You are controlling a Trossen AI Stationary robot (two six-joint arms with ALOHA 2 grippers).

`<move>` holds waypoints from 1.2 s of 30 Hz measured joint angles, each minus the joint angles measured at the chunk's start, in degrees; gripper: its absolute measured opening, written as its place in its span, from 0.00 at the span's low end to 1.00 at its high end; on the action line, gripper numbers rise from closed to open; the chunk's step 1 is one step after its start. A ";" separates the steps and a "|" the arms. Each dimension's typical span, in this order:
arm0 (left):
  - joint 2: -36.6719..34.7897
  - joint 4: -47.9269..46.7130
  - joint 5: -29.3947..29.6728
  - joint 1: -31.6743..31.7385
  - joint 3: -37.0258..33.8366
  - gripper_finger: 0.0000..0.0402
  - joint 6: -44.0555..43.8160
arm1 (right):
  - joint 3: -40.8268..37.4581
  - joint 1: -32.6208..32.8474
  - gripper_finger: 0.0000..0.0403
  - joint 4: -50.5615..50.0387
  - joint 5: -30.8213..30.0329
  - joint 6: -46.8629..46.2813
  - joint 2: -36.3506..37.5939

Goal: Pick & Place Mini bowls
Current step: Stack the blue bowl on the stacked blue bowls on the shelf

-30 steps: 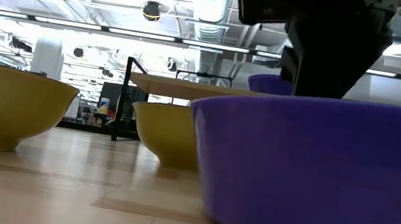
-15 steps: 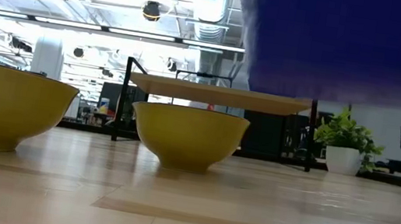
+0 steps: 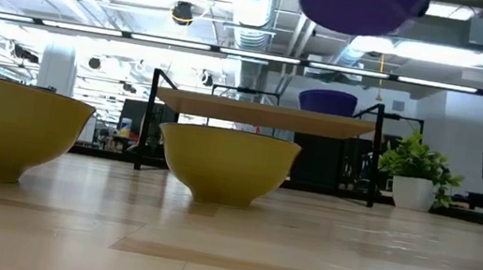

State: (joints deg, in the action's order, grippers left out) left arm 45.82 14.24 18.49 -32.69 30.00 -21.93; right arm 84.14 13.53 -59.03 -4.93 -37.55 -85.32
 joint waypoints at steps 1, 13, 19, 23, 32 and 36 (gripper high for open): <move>0.00 0.01 0.75 -0.02 0.02 0.38 0.00 | 0.00 -1.63 0.00 -0.15 -0.16 0.10 1.00; -0.02 0.49 16.50 0.00 0.02 0.38 8.12 | 0.00 -26.18 0.00 -0.81 4.58 16.19 8.45; -0.44 2.67 28.29 1.57 0.02 0.38 13.63 | 0.12 -39.10 0.00 -0.78 10.03 26.63 8.20; -0.48 4.01 29.48 5.15 0.07 0.38 15.58 | 2.90 -46.74 0.00 -1.97 11.03 32.15 5.98; -0.48 4.07 28.18 13.30 0.06 0.38 15.02 | 16.91 -58.40 0.00 -9.41 12.66 41.63 -4.07; -0.48 4.15 28.12 14.86 0.04 0.38 13.58 | 22.22 -61.23 0.00 -13.27 13.00 44.03 -9.57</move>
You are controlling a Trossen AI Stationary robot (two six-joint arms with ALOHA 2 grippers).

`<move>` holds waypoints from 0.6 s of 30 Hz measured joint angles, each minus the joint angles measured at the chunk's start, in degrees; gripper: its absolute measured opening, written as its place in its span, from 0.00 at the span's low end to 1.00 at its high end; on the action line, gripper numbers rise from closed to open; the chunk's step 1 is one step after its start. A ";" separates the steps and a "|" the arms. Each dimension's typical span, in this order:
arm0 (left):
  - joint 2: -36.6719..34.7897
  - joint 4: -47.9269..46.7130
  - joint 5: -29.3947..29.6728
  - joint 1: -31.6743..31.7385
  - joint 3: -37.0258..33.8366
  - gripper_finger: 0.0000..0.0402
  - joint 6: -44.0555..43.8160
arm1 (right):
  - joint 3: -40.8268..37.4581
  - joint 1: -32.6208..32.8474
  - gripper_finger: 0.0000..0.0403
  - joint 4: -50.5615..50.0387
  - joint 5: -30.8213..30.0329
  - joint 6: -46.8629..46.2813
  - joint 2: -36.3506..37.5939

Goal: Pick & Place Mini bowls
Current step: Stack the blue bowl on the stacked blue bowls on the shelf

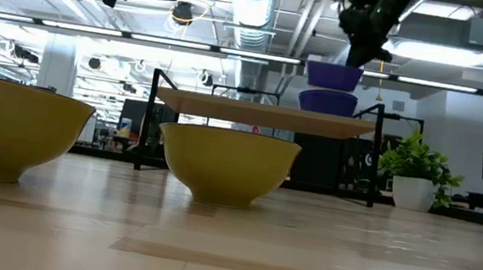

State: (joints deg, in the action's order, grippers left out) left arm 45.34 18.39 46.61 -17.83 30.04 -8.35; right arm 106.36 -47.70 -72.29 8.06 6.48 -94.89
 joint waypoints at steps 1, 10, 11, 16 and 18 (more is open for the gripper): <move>0.00 0.05 -0.01 0.17 0.01 0.38 -0.03 | 0.91 -0.52 0.00 -0.68 0.26 0.44 -1.24; 0.02 0.15 -0.05 0.66 0.00 0.38 -0.08 | 2.76 -1.40 0.00 -4.67 2.98 4.26 -7.77; 0.02 0.14 -0.04 0.66 0.00 0.38 -0.31 | 2.76 -1.28 0.00 -4.83 2.96 4.48 -8.02; 0.02 0.16 -0.04 0.68 0.00 0.38 -1.13 | 2.78 -0.37 0.00 -5.18 2.66 5.38 -8.47; 0.02 0.15 -0.04 0.68 0.00 0.38 -1.13 | 2.78 0.09 0.01 -5.18 2.46 5.62 -8.45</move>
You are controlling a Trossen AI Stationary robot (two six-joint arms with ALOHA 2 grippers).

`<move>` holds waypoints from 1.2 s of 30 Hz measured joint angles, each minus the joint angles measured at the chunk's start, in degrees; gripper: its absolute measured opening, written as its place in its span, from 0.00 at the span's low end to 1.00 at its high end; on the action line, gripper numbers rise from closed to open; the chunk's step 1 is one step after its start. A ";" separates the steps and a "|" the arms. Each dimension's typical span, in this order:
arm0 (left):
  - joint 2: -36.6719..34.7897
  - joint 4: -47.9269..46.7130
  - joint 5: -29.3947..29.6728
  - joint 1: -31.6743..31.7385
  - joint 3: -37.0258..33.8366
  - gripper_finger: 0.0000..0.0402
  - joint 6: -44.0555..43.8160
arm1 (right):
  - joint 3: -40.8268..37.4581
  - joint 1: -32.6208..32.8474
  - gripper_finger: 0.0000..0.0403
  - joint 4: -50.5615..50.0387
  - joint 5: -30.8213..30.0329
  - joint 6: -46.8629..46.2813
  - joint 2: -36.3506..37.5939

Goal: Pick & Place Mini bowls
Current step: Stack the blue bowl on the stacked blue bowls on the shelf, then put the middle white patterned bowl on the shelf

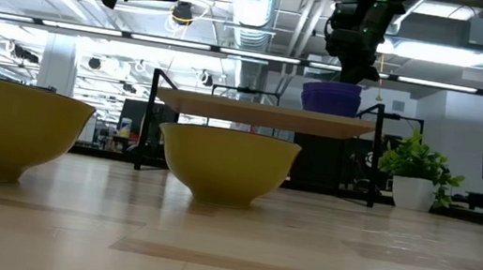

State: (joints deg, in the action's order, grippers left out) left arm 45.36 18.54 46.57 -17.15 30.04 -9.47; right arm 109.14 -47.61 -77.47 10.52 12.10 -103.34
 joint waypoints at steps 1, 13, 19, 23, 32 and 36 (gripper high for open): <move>0.00 0.01 0.00 0.00 0.00 0.38 0.00 | 0.00 0.02 0.01 0.00 0.03 -0.02 -0.02; 0.00 0.01 0.02 0.00 0.00 0.38 -0.02 | 0.00 0.30 0.17 0.33 -0.89 1.29 0.01; 0.00 0.01 0.02 -0.04 0.00 0.38 -0.02 | 0.00 0.28 0.17 0.86 -0.98 1.43 0.03; 0.00 0.01 0.02 -0.04 0.00 0.38 -0.23 | 0.00 0.28 0.17 1.54 -0.98 1.44 0.05; 0.00 -0.01 -1.99 -0.07 -0.02 0.38 -0.46 | -0.02 0.28 0.17 2.59 -1.92 1.46 0.96; 0.02 -0.03 -5.94 -0.09 -0.04 0.38 -0.37 | -0.02 0.28 0.17 5.20 -2.99 1.39 3.56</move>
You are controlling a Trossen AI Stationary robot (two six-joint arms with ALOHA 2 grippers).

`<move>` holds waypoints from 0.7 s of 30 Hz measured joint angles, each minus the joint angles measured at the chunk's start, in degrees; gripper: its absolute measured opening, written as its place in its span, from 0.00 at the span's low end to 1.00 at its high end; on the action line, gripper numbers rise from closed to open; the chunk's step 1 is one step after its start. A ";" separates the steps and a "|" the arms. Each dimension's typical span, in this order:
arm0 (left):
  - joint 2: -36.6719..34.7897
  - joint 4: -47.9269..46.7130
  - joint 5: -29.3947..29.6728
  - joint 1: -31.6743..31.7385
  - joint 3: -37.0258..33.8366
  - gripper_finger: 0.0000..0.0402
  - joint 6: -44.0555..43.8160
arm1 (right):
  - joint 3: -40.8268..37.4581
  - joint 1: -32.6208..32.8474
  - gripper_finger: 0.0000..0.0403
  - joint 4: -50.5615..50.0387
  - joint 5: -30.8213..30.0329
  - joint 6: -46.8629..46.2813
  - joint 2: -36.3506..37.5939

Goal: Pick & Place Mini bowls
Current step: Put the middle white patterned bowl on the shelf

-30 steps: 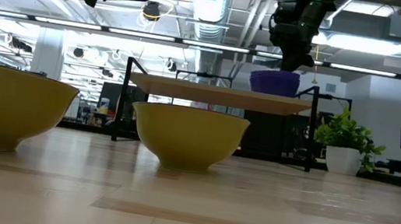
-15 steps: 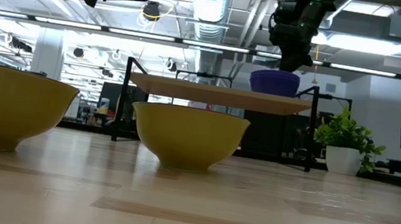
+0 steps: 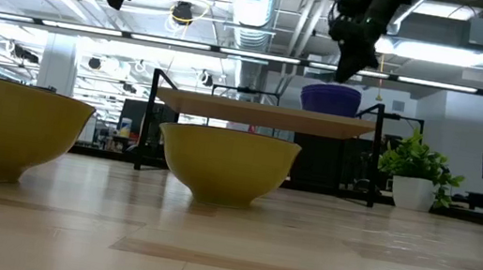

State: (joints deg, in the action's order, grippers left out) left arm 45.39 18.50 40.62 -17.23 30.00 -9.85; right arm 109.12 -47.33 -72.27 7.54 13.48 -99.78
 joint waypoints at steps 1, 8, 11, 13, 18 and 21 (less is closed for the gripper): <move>0.00 0.00 -0.78 0.00 0.00 0.38 0.00 | 0.00 0.00 0.17 0.82 -0.53 -0.15 0.89; 0.00 -2.14 -4.43 -0.02 0.00 0.38 -3.59 | 0.00 0.88 0.17 5.68 -0.63 -4.15 7.65; 0.00 -3.31 -6.81 -0.02 0.00 0.38 -6.22 | 0.00 2.59 0.17 6.66 -0.60 -5.66 10.35; 0.00 -3.47 -8.99 -0.02 0.00 0.38 -7.37 | 0.00 4.10 0.17 7.27 -0.58 -6.82 11.87; -0.74 -4.56 -15.16 -0.02 0.02 0.38 -10.62 | 0.00 10.01 0.17 9.20 -0.47 -10.72 14.66; -1.79 -11.22 -17.99 -0.02 2.38 0.38 -13.00 | 0.00 14.55 0.17 10.19 -0.47 -13.41 15.18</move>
State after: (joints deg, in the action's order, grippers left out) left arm 43.59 7.28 22.63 -17.26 32.38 -22.84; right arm 109.12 -32.78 -62.08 7.07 0.07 -84.60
